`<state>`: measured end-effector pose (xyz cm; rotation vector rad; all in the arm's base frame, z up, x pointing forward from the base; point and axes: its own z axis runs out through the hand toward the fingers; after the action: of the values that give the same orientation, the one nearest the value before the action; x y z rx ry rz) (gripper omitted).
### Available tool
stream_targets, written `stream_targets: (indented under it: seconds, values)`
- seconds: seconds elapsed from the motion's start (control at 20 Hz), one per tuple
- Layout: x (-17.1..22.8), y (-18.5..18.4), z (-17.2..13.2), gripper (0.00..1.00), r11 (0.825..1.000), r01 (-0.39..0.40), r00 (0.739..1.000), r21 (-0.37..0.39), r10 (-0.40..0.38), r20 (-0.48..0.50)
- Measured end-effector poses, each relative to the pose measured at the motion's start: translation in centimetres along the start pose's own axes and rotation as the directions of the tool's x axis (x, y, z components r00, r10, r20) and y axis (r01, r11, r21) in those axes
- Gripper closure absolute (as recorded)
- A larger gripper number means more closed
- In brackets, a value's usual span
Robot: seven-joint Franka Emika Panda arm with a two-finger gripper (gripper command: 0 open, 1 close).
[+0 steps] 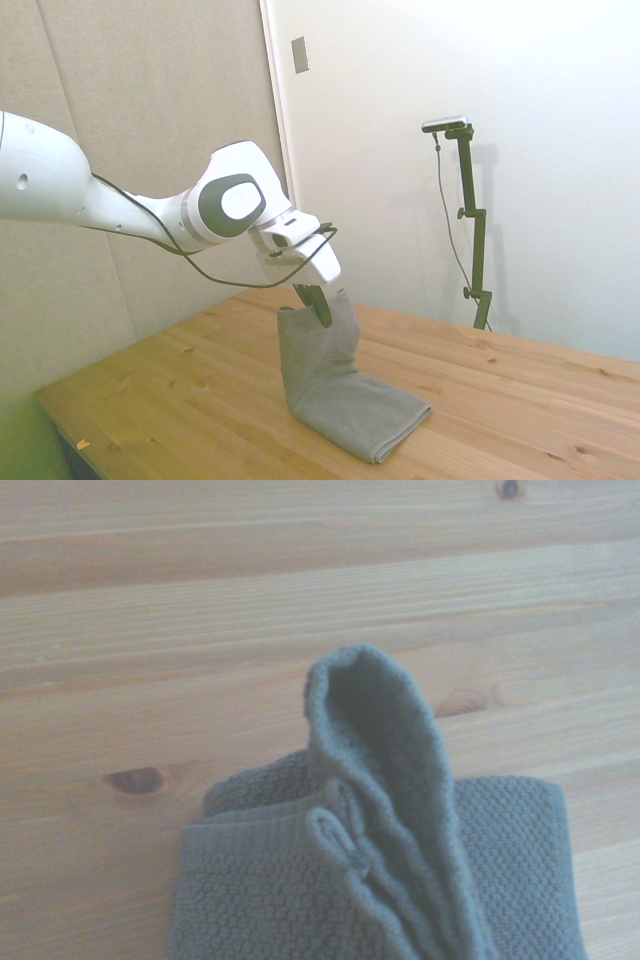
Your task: Fold the towel
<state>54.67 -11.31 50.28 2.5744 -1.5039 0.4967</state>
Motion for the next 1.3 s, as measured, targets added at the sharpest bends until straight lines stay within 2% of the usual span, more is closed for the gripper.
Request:
stream_targets:
  seconds: [0.15,0.4,0.75,0.8,0.85,0.9,0.95,1.15,1.3]
  values:
    - [1.3,0.9,0.8,1.0,1.0,-0.021,1.0,-0.012,0.021,0.003]
    - [3.7,2.3,0.2,1.0,0.998,-0.056,0.998,0.009,0.056,0.007]
    - [5.3,4.5,1.1,1.0,0.995,-0.096,0.995,0.001,0.096,0.004]
    - [5.6,4.9,1.5,0.0,0.994,-0.106,0.994,0.003,0.106,0.006]
    - [5.9,5.3,1.8,1.0,0.993,-0.119,0.993,0.008,0.119,0.015]
    - [6.3,5.8,2.2,1.0,0.992,-0.127,0.992,0.012,0.127,0.023]
    - [6.8,6.4,2.7,0.0,0.991,-0.135,0.99,0.008,0.134,0.03]
    - [8.5,8.9,5.8,0.0,0.986,-0.167,0.984,-0.027,0.168,0.062]
    - [9.2,9.2,7.3,0.0,0.984,-0.172,0.983,-0.039,0.174,0.062]
